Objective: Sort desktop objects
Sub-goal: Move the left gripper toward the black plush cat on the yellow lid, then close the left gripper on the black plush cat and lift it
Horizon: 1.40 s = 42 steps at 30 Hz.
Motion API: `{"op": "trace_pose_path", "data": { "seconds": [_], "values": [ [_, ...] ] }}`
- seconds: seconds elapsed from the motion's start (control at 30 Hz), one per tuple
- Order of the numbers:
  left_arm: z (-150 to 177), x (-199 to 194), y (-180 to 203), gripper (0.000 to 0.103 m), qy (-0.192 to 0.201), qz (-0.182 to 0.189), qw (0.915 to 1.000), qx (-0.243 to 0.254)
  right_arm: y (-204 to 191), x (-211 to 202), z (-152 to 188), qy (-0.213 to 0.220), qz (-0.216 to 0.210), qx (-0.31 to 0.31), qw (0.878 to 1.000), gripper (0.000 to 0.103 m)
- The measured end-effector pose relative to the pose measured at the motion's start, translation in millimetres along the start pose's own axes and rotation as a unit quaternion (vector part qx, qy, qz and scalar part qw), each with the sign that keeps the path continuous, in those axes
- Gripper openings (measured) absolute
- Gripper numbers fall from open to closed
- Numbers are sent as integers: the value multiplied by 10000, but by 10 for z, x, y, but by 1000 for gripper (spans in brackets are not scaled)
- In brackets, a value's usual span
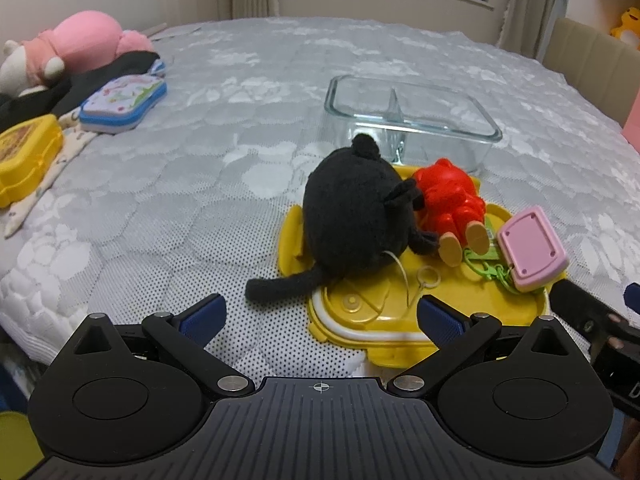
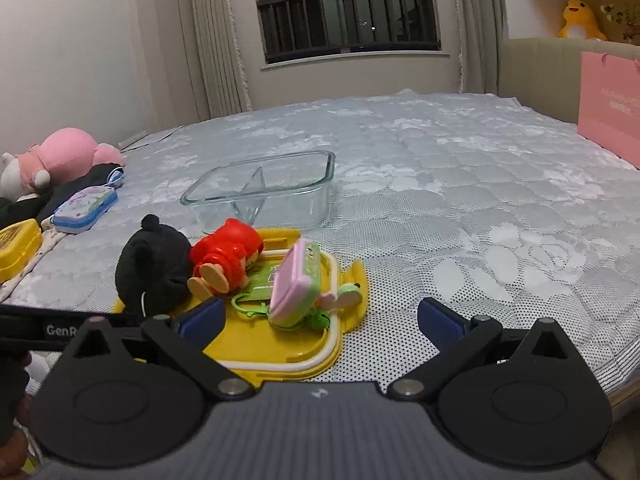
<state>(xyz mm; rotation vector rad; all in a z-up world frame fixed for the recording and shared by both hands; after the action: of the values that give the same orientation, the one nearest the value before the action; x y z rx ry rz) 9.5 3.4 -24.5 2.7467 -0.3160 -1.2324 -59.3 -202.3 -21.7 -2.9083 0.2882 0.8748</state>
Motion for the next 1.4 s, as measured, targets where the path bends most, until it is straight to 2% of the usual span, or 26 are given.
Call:
{"op": "trace_pose_path", "data": {
  "seconds": [0.53,0.73,0.93,1.03,1.17,1.4],
  "values": [
    [-7,54,-69,103,-87,100,9998,-134,-5,85,-49,-37,-171,63,9998,103],
    [-97,85,-134,103,-49,195,9996,-175,-16,137,-73,124,-100,-24,9999,103],
    [-287,89,-187,103,76,426,9989,-167,12,225,-257,235,-469,23,9986,100],
    [-407,147,-179,103,67,503,9987,26,25,347,-328,101,-467,22,9989,102],
    [-505,255,-93,103,102,384,9984,393,40,439,-350,66,-545,144,9984,102],
    [-557,423,-80,103,192,492,9981,320,76,549,-351,-38,-744,472,9961,102]
  ]
}}
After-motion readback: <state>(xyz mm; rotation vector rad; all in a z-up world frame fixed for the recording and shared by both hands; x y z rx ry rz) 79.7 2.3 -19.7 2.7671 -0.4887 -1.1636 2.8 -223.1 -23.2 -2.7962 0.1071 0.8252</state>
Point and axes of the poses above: each gripper's, at about its wrist camera, not at the fingertips, and x roughly the way its jaws point, y to its right, z to its underside, the point moved 1 cm from there along x, roughly the way its jaws point, and after that the axes turned 13 degrees about z, right-handed, at the moved point
